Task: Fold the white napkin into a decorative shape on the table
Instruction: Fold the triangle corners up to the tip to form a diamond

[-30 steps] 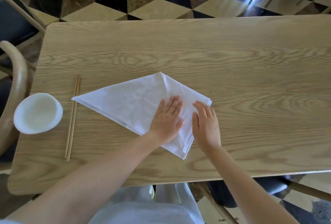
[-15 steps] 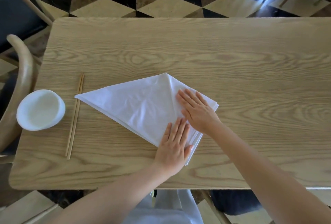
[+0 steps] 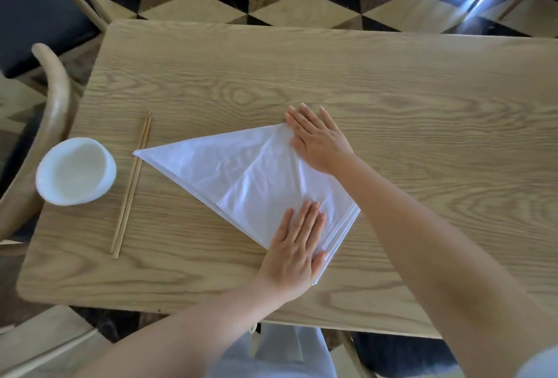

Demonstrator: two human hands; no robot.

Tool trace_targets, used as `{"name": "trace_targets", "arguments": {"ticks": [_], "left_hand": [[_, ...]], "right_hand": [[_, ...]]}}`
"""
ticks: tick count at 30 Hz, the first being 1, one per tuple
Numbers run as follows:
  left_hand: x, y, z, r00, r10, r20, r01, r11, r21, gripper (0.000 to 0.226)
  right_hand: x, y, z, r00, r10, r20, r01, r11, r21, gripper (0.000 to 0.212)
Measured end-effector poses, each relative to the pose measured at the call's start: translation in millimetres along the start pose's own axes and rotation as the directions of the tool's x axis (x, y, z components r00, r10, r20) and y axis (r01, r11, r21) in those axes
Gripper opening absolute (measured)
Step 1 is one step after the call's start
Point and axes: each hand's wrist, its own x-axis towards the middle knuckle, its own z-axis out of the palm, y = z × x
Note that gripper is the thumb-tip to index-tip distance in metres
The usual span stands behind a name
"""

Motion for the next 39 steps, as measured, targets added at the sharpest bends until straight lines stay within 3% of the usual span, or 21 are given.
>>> {"name": "trace_targets", "arguments": {"ticks": [3,5,7,9,10,12,14,18,20,26,29,31,34,39], "left_hand": [[0,0,-5,1.0,0.0,0.025,0.001,1.0,-0.01,0.063],[1,-2,-11,1.0,0.006,0.025,-0.006,1.0,-0.025,0.061],[3,-6,-18,1.0,0.009,0.001,-0.009,0.975,-0.223,0.054],[8,-17,-28,0.996,-0.037,-0.079,-0.006,0.872,-0.489,0.042],[10,-27,-33,0.987,-0.056,-0.15,-0.031,0.853,-0.521,0.036],[17,-57,-40,0.963,-0.044,-0.268,-0.083,0.891,-0.447,0.027],[29,-93,-46,0.952,-0.069,-0.297,-0.041,0.936,-0.349,0.039],[55,-168,-57,0.935,-0.342,-0.093,0.328,0.934,-0.141,0.059],[61,-195,-60,0.916,-0.401,-0.029,0.398,0.915,-0.062,0.059],[67,-217,-81,0.948,-0.318,0.007,0.318,0.948,-0.025,0.04],[71,-220,-98,0.916,-0.354,0.186,0.379,0.918,-0.12,0.026],[74,-220,-113,0.902,-0.305,0.306,0.351,0.93,-0.108,0.018],[73,-209,-135,0.881,-0.164,0.443,0.243,0.962,-0.127,0.03],[53,-175,-148,0.902,-0.062,0.427,0.166,0.963,-0.212,0.022]], "right_hand": [[-25,5,-6,0.99,0.103,-0.098,-0.087,0.984,0.158,0.052],[-53,-1,-4,0.988,0.099,-0.119,-0.068,0.97,0.235,0.051],[-76,-16,3,0.996,0.06,-0.068,-0.039,0.961,0.274,0.05],[-86,-32,13,0.998,0.062,-0.017,-0.055,0.959,0.279,0.05],[-87,-38,17,0.997,0.082,-0.012,-0.076,0.959,0.273,0.049],[-86,-44,24,0.992,0.126,-0.028,-0.117,0.969,0.22,0.051],[-86,-46,29,0.989,0.138,-0.053,-0.129,0.982,0.14,0.054],[-87,-47,33,0.988,0.131,-0.077,-0.125,0.989,0.084,0.055],[-87,-47,33,0.987,0.135,-0.085,-0.131,0.99,0.051,0.056],[-87,-49,32,0.984,0.147,-0.105,-0.145,0.989,0.029,0.057],[-86,-49,32,0.984,0.146,-0.107,-0.144,0.989,0.026,0.057],[-87,-49,31,0.984,0.146,-0.103,-0.143,0.989,0.033,0.057],[-87,-50,31,0.983,0.144,-0.111,-0.142,0.989,0.033,0.057],[-87,-49,31,0.985,0.137,-0.105,-0.13,0.989,0.068,0.055]]}}
